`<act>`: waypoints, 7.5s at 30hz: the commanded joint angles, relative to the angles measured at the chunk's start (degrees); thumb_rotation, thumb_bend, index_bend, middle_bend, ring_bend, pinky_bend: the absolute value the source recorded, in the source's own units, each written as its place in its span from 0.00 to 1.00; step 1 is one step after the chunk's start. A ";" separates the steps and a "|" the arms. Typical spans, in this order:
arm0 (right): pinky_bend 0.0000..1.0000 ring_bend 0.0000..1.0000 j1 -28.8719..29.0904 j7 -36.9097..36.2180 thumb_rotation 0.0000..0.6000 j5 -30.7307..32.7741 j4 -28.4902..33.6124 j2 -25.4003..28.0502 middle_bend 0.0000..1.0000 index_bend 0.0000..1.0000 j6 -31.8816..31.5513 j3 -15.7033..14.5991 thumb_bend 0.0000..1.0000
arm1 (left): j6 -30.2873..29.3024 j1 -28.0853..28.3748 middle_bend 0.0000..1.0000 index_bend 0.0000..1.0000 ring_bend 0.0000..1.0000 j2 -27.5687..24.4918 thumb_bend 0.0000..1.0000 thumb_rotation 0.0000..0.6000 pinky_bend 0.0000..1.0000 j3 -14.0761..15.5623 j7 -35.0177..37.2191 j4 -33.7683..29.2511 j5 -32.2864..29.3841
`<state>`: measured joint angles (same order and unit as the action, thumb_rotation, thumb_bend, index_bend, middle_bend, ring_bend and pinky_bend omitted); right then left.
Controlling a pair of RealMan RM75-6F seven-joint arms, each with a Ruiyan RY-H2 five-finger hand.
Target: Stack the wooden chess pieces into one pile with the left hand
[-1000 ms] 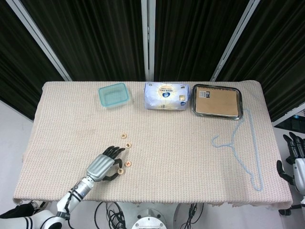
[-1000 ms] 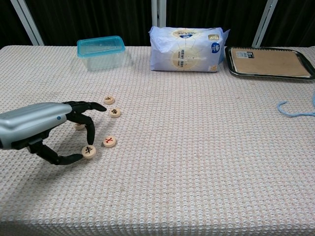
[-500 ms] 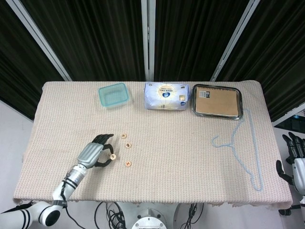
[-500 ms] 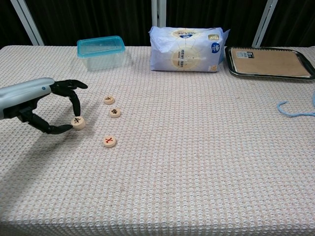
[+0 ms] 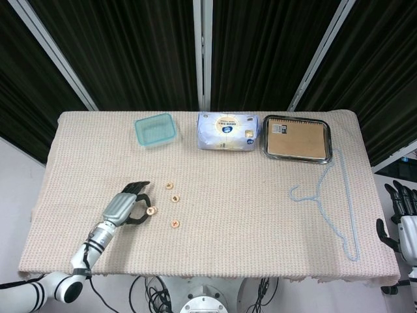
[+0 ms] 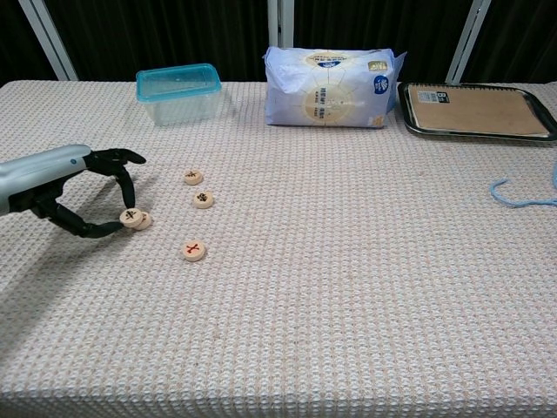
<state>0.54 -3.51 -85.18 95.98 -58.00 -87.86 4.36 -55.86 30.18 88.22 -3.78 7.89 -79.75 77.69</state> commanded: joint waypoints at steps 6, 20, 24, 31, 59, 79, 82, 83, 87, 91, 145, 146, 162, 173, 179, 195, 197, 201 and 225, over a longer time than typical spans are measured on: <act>0.00 0.00 0.05 0.06 1.00 0.23 0.07 0.02 0.00 0.00 0.10 0.08 0.43 | 0.05 0.30 0.05 0.49 0.00 0.57 0.33 1.00 0.00 -0.15 0.27 0.68 0.09; 0.00 0.00 -0.02 -0.35 1.00 0.31 0.05 0.21 0.00 0.00 0.13 0.06 0.43 | 0.76 0.63 0.05 0.49 0.00 1.43 0.33 1.00 0.00 -0.43 0.85 1.75 -0.74; 0.00 0.00 -0.05 -0.40 1.00 0.25 0.01 0.20 0.00 0.00 0.06 0.05 0.43 | 0.85 0.71 0.05 0.48 0.00 1.60 0.33 1.00 0.00 -0.40 1.00 2.00 -0.71; 0.00 0.00 0.00 -0.32 1.00 0.29 0.02 0.17 0.00 0.00 0.14 0.07 0.43 | 0.88 0.71 0.05 0.43 0.00 1.63 0.33 1.00 0.00 -0.46 1.45 2.15 -0.80; 0.00 0.00 -0.44 -1.25 1.00 -0.11 -0.11 0.33 0.00 0.00 -0.75 0.05 0.43 | -2.60 2.26 0.05 0.40 0.00 1.66 0.32 1.00 0.00 2.11 -10.98 -8.38 7.28; 0.00 0.00 -0.56 -2.37 1.00 -0.21 -0.40 0.56 0.00 0.00 -0.89 0.11 0.43 | 0.80 4.16 0.05 0.41 0.00 4.55 0.32 1.00 0.00 1.47 -21.70 -6.81 0.74; 0.00 0.00 -0.54 -2.07 1.00 -0.25 -0.28 0.48 0.00 0.00 -0.86 0.08 0.43 | 0.83 4.19 0.05 0.42 0.00 4.46 0.32 1.00 0.00 1.66 -21.25 -7.08 0.82; 0.00 0.00 -0.56 -1.98 1.00 -0.24 -0.24 0.46 0.00 0.00 -0.88 0.07 0.43 | 0.85 4.22 0.05 0.42 0.00 4.46 0.32 1.00 0.00 1.71 -21.06 -7.16 0.88; 0.00 0.00 -0.61 -1.83 1.00 -0.19 -0.15 0.41 0.00 0.00 -0.97 0.10 0.43 | 0.76 4.39 0.05 0.42 0.00 4.40 0.32 1.00 0.00 1.76 -20.66 -7.33 1.18; 0.00 0.00 -0.57 -1.88 1.00 -0.16 -0.21 0.41 0.00 0.00 -0.89 0.12 0.43 | 0.88 4.41 0.05 0.43 0.00 4.46 0.32 1.00 0.00 1.88 -20.65 -7.09 0.81; 0.00 0.00 -0.37 -1.78 1.00 0.20 -0.31 0.35 0.00 0.00 -0.26 0.15 0.43 | 1.54 4.69 0.05 0.48 0.00 -2.70 0.33 1.00 0.00 -0.46 -16.09 -7.89 -5.12; 0.00 0.00 -0.36 -1.70 1.00 0.15 -0.28 0.33 0.00 0.00 -0.23 0.11 0.43 | 1.46 4.66 0.05 0.48 0.00 -2.68 0.32 1.00 0.00 -0.41 -15.98 -7.84 -5.00; 0.00 0.00 -0.26 -1.04 1.00 0.39 -0.15 0.12 0.00 0.00 -0.10 0.19 0.43 | 0.91 4.08 0.05 0.48 0.00 -1.82 0.33 1.00 0.00 0.18 -13.96 -5.80 -3.88; 0.00 0.00 -0.23 -0.89 1.00 0.34 -0.10 0.11 0.00 0.00 -0.02 0.14 0.43 | 0.74 3.89 0.05 0.47 0.00 -1.53 0.33 1.00 0.00 0.11 -13.97 -4.89 -4.06; 0.00 0.00 -0.17 -0.32 1.00 0.28 0.05 -0.08 0.00 0.00 0.02 0.09 0.43 | 0.82 3.94 0.05 0.46 0.00 -1.49 0.33 1.00 0.00 0.12 -13.35 -4.73 -3.59; 0.00 0.00 -0.22 -0.55 1.00 0.42 -0.10 -0.08 0.00 0.00 -0.03 0.15 0.43 | 0.85 3.68 0.05 0.41 0.00 -1.83 0.33 1.00 0.00 0.28 -12.79 -5.15 -3.31; 0.00 0.00 -0.22 -0.54 1.00 0.46 -0.06 -0.07 0.00 0.00 -0.06 0.18 0.43 | 0.31 3.57 0.05 0.40 0.00 -2.04 0.33 1.00 0.00 0.21 -12.77 -5.75 -2.90; 0.00 0.00 -0.31 -0.79 1.00 0.53 -0.06 -0.04 0.00 0.00 -0.22 0.24 0.43 | -0.27 3.84 0.05 0.39 0.00 -2.91 0.32 1.00 0.00 -0.26 -13.56 -7.72 -2.37; 0.00 0.00 -0.09 -1.82 1.00 0.87 -0.43 0.41 0.00 0.00 0.46 0.31 0.43 | 7.21 15.35 0.05 0.38 0.00 5.74 0.32 1.00 0.00 -7.18 -31.60 -5.10 -22.34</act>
<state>0.45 -5.34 -84.30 95.55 -57.58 -87.39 4.67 -49.15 44.60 93.04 -10.76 -22.69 -85.91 56.84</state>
